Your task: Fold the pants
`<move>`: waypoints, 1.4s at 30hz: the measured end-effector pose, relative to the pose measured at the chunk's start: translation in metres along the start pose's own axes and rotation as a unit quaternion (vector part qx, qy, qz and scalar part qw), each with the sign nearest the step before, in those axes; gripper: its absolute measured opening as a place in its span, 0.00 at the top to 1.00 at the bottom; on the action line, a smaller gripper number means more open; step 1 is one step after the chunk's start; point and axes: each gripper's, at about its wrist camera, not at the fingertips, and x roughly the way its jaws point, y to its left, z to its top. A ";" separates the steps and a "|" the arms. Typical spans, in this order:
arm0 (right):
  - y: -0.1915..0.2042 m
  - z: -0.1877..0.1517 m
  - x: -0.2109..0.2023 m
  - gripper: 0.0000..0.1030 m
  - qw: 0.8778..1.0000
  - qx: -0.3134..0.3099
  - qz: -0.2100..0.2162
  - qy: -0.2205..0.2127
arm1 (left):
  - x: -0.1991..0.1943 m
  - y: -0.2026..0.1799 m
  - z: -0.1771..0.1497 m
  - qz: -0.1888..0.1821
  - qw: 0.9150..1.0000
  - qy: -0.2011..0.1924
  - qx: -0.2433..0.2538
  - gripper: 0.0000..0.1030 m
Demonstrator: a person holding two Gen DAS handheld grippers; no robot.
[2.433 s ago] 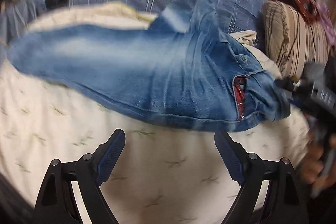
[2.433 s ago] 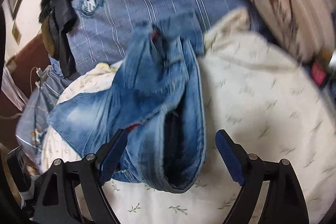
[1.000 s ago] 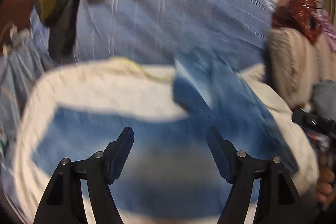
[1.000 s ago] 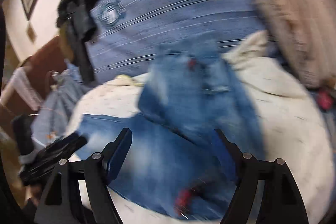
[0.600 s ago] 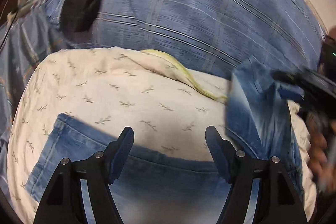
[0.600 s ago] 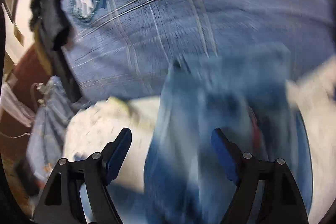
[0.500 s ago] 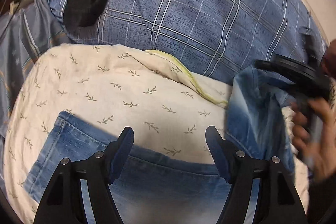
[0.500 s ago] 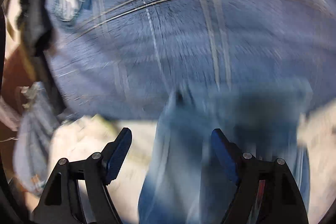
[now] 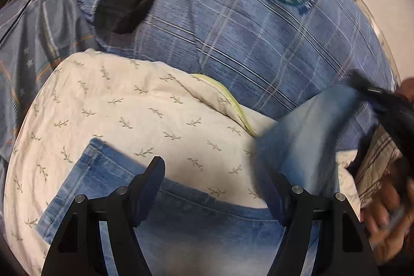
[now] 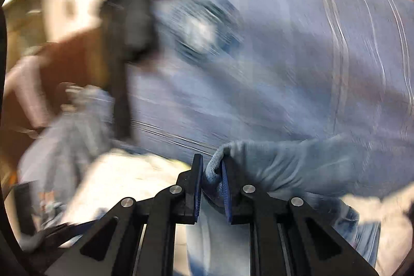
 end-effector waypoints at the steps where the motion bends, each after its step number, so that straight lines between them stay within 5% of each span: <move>1: 0.006 0.002 -0.008 0.93 0.999 0.000 0.036 -0.005 | -0.005 0.006 0.000 0.000 1.000 -0.003 -0.006 0.31; 3: 0.012 0.007 -0.016 0.94 0.995 0.005 0.098 -0.014 | -0.012 0.015 0.004 0.006 1.000 -0.015 -0.024 0.31; 7: 0.006 -0.001 0.010 0.87 0.998 0.031 0.016 0.047 | -0.017 0.033 0.012 0.016 0.998 -0.027 -0.056 0.31; 9: -0.011 -0.014 0.002 0.67 0.996 0.058 -0.009 0.066 | -0.015 0.039 0.014 0.016 0.997 -0.023 -0.070 0.31; 11: -0.033 -0.023 -0.015 0.20 0.994 0.079 -0.043 0.057 | -0.012 0.035 0.011 0.012 0.997 -0.012 -0.069 0.31; 12: -0.048 -0.031 -0.030 0.19 0.992 0.095 -0.067 0.055 | -0.010 0.032 0.011 0.010 0.998 -0.008 -0.067 0.31; 17: -0.136 -0.058 -0.056 0.20 0.969 0.173 -0.150 0.095 | 0.006 0.008 0.004 -0.018 0.999 0.023 -0.036 0.31; 21: -0.210 -0.082 -0.057 0.23 0.934 0.249 -0.201 0.158 | 0.019 -0.010 -0.005 -0.024 0.999 0.043 -0.009 0.31; 28: -0.265 -0.111 -0.022 0.37 0.900 0.302 -0.241 0.203 | 0.036 -0.039 -0.016 -0.024 0.998 0.053 0.039 0.31; 31: -0.266 -0.110 -0.019 0.91 0.901 0.305 -0.236 0.198 | 0.038 -0.046 -0.018 -0.034 0.997 0.052 0.047 0.31; 37: -0.179 -0.077 -0.128 0.91 0.952 0.246 -0.166 0.070 | 0.029 -0.049 -0.024 -0.072 0.995 0.056 0.037 0.31; 42: -0.120 -0.139 -0.209 0.91 0.958 0.273 -0.091 0.004 | 0.009 -0.066 -0.027 -0.126 0.990 0.066 0.017 0.30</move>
